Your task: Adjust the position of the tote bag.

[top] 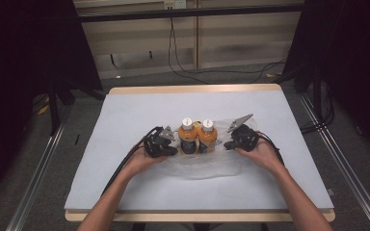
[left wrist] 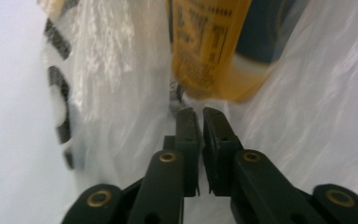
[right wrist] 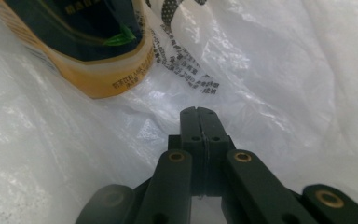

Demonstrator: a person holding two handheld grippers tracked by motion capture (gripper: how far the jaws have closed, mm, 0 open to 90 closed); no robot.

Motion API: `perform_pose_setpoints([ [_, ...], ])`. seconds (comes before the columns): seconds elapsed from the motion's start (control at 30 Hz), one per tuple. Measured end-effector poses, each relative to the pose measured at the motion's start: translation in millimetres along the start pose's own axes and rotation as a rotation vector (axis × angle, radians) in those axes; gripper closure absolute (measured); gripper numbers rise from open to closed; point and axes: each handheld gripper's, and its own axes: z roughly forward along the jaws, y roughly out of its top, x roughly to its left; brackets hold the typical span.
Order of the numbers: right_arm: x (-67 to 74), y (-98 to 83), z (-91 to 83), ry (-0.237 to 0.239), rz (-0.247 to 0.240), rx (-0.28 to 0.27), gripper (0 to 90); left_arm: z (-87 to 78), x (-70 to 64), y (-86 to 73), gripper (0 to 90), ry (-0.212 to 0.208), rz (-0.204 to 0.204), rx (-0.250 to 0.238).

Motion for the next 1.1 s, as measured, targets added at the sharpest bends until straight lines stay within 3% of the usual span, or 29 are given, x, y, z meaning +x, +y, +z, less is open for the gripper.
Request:
perform_pose_setpoints([
  [0.13,-3.2,-2.3,-2.9,-0.043,0.0,0.019,90.0,0.0,0.0,0.2,88.9,0.015,0.019,0.01],
  [0.27,-10.7,-7.6,-7.5,-0.13,-0.001,0.046,90.0,-3.6,4.1,-4.7,90.0,0.046,0.021,0.026],
  [0.43,-15.9,-13.4,-11.1,-0.135,0.016,0.049,90.0,-7.9,8.5,-10.3,90.0,0.085,0.027,0.055],
  [0.53,-15.1,-13.2,-12.6,-0.171,-0.042,0.084,90.0,-11.0,12.3,-14.9,90.0,0.095,0.028,0.067],
  [0.7,-12.4,-12.8,-12.7,-0.209,-0.052,0.104,90.0,-16.7,16.9,-24.1,90.0,0.11,0.013,0.078],
  [0.8,-15.0,-14.9,-15.2,-0.232,-0.071,0.135,90.0,-20.5,18.5,-29.1,90.0,0.123,0.029,0.089],
  [1.03,-22.4,-21.9,-21.8,-0.242,-0.072,0.165,90.0,-25.3,21.7,-35.5,90.0,0.114,0.022,0.094],
  [1.1,-25.6,-24.8,-24.4,-0.226,-0.062,0.161,90.0,-28.1,22.1,-38.0,90.0,0.125,0.041,0.116],
])
